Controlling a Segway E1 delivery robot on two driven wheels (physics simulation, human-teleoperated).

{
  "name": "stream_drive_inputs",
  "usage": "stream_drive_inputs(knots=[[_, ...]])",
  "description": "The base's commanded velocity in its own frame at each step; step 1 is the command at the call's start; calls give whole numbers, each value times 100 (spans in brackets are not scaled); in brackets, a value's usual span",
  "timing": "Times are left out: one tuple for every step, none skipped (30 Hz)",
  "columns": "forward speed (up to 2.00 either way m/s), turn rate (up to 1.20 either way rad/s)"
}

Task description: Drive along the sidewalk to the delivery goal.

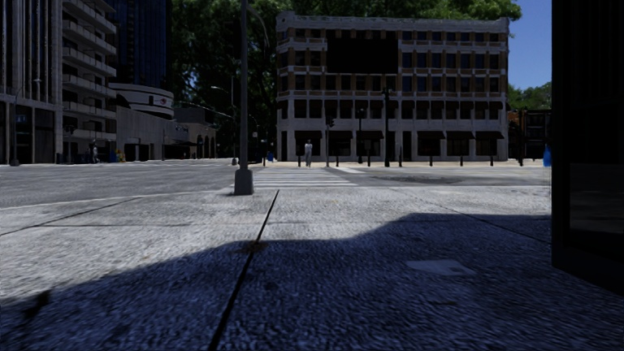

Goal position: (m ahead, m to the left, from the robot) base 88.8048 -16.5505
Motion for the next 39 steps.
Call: stream_drive_inputs(knots=[[200, 0], [200, 0], [200, 0], [200, 0], [200, 0], [200, 0], [200, 0], [200, 0], [200, 0], [200, 0], [200, 0], [200, 0], [200, 0], [200, 0], [200, 0], [200, 0], [200, 0], [200, 0], [200, 9], [200, 9], [200, 16], [200, 18], [200, 18], [200, 18], [200, 18], [200, 18], [200, 18], [200, 18], [200, 18], [200, 18], [200, 18], [200, 18], [200, 18], [200, 18], [200, 18], [200, 18], [200, 18], [200, 18], [200, 18]])
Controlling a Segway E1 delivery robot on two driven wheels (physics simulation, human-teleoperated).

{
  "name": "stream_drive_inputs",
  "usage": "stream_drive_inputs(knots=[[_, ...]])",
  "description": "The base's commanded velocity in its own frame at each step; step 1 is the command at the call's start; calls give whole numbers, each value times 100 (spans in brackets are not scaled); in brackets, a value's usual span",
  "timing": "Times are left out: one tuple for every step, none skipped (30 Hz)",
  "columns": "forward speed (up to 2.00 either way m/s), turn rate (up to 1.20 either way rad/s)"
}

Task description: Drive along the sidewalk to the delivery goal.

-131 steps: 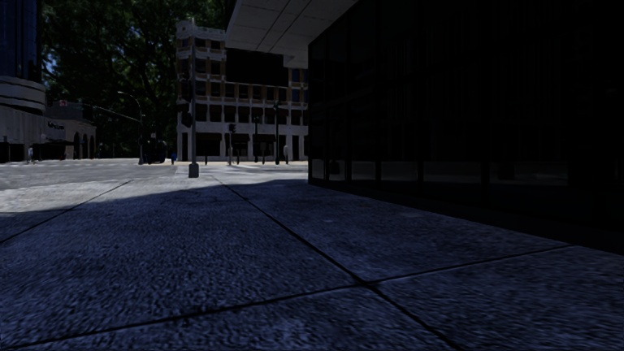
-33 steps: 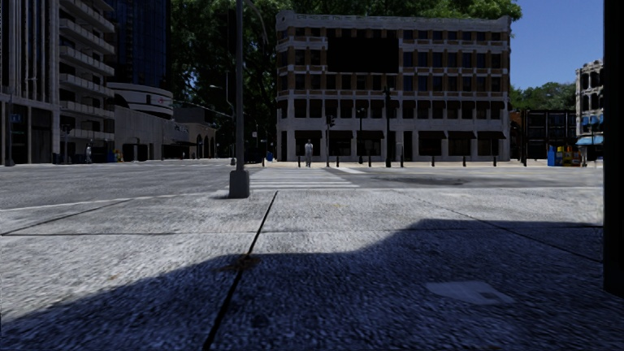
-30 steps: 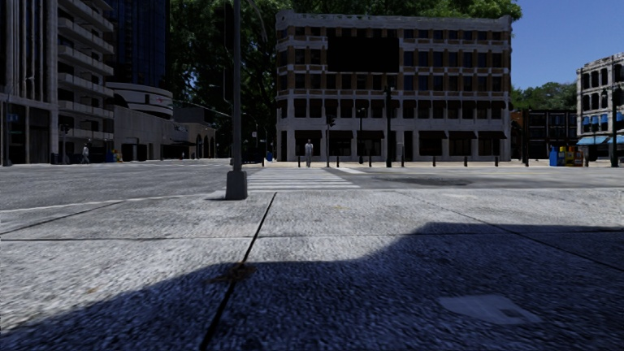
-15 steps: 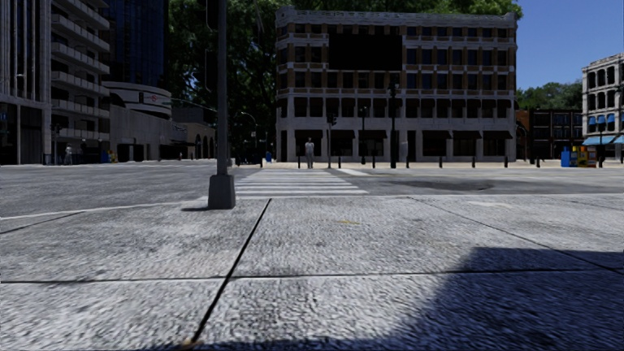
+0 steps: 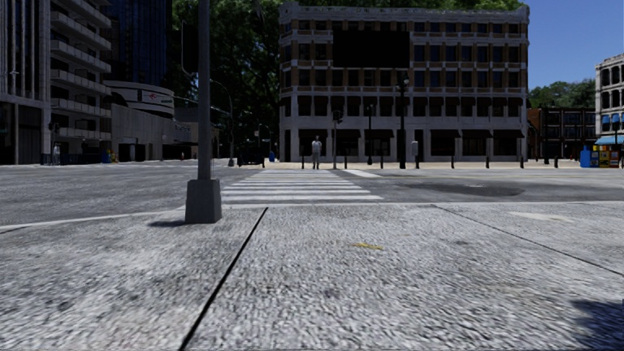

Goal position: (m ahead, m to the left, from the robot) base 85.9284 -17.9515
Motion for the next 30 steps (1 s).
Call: stream_drive_inputs(knots=[[200, 18], [200, 18], [200, 18], [200, 18], [200, 18], [200, 18], [200, 18], [200, 18], [200, 18], [200, 18], [200, 18], [200, 18], [200, 18], [200, 18], [200, 18], [200, 18], [200, 18], [200, 11], [200, 6], [200, 6], [200, 5], [200, 5], [200, 9], [200, 14], [200, 16], [200, 16], [200, 18], [200, 19], [200, 21], [200, 21]])
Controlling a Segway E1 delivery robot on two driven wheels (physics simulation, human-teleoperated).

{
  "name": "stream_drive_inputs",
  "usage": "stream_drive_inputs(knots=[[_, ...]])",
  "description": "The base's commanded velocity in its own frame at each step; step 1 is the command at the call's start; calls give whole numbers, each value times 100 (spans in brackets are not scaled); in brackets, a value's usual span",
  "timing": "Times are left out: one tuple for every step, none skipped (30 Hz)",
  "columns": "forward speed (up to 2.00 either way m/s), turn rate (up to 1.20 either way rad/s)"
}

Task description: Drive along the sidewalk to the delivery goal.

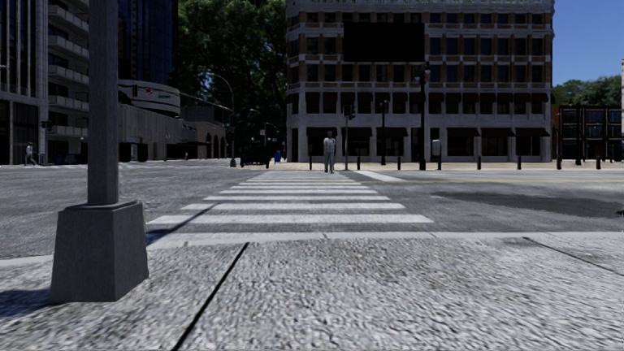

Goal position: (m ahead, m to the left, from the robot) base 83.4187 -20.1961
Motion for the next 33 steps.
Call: stream_drive_inputs(knots=[[200, 22], [200, 23], [200, 25], [200, 26], [200, 26], [200, 26], [200, 26], [200, 26], [200, 26], [200, 27], [200, 27], [200, 27], [200, 27], [200, 27], [200, 27], [200, 27], [200, 27], [200, 27], [200, 27], [200, 27], [200, 27], [200, 32], [200, 35], [200, 35], [200, 35], [200, 35], [200, 36], [200, 36], [200, 36], [200, 36], [200, 36], [200, 27], [200, 11]])
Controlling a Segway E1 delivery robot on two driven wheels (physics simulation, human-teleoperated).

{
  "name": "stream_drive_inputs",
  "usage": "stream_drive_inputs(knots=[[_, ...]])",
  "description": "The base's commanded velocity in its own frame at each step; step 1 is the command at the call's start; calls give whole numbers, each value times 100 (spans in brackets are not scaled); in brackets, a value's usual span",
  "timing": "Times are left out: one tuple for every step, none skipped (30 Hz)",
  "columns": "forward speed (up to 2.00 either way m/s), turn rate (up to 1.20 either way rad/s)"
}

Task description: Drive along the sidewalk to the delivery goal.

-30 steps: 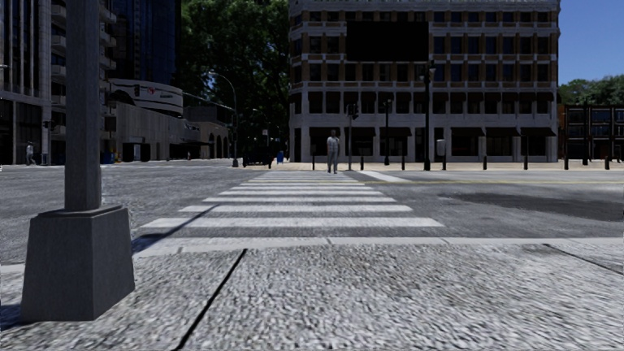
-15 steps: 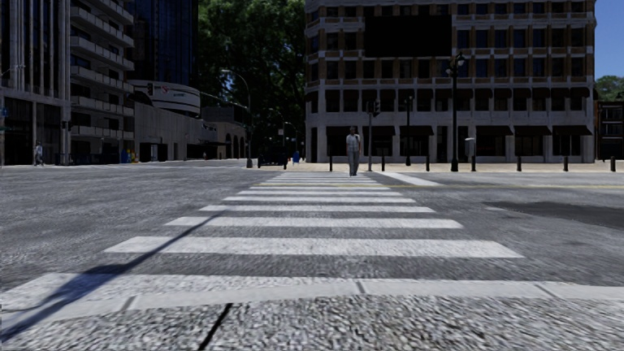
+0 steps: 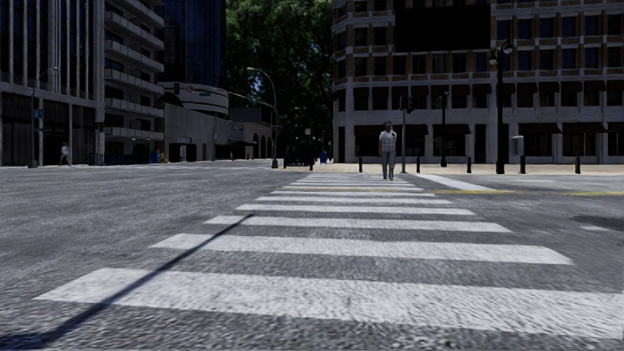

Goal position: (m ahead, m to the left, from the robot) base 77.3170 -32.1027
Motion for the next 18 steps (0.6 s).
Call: stream_drive_inputs(knots=[[200, 11], [200, 0], [200, 0], [192, 0], [182, 0], [182, 0], [177, 0], [175, 0], [168, 0], [168, 0], [161, 0], [153, 0], [151, 0], [150, 0], [150, 0], [150, 0], [150, 0], [149, 0]])
